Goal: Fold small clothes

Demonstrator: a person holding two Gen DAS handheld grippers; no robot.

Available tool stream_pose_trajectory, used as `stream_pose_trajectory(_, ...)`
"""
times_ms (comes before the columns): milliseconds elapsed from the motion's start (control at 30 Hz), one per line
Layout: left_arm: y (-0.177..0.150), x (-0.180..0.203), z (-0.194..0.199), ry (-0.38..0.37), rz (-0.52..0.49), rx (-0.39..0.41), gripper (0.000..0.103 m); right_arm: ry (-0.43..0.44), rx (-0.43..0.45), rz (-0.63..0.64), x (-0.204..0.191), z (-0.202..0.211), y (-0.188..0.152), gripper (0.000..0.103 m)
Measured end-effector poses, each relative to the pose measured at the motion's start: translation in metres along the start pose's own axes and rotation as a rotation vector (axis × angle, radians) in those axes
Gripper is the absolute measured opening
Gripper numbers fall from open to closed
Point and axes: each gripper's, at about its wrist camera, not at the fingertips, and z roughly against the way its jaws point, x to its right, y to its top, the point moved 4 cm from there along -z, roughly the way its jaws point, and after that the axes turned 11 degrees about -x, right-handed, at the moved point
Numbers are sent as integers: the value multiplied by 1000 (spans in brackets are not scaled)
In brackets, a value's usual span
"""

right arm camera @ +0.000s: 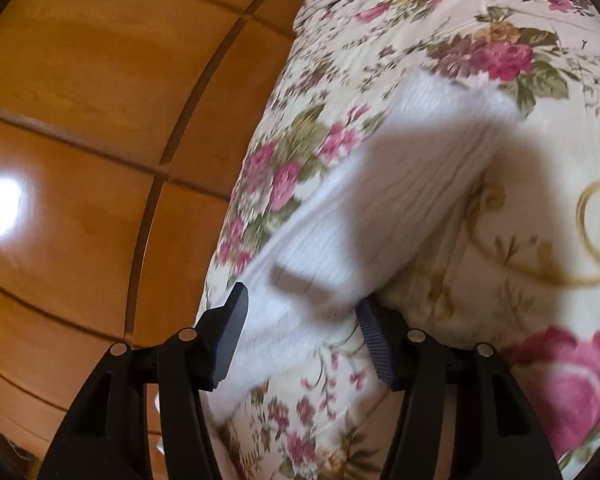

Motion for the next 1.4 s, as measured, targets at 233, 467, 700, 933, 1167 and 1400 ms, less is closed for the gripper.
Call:
stream_pose_trajectory(233, 0, 0, 0, 3, -3, -1, 99, -48, 12, -8, 10, 2, 19, 40)
stream_pose_trajectory(467, 1, 1, -1, 2, -4, -1, 99, -97, -49, 26, 18, -2, 47, 6)
stream_pose_trajectory(700, 0, 1, -2, 5, -5, -3, 99, -214, 92, 142, 7, 40, 105, 6)
stream_pose_trajectory(933, 0, 0, -1, -4, -2, -4, 99, -297, 88, 70, 37, 34, 110, 6)
stream_pose_trajectory(1167, 0, 0, -1, -5, 0, -3, 99, -335, 83, 130, 2, 34, 95, 6)
stream_pose_trajectory(1400, 1, 0, 0, -35, 14, 5, 99, -318, 59, 283, -83, 14, 60, 7)
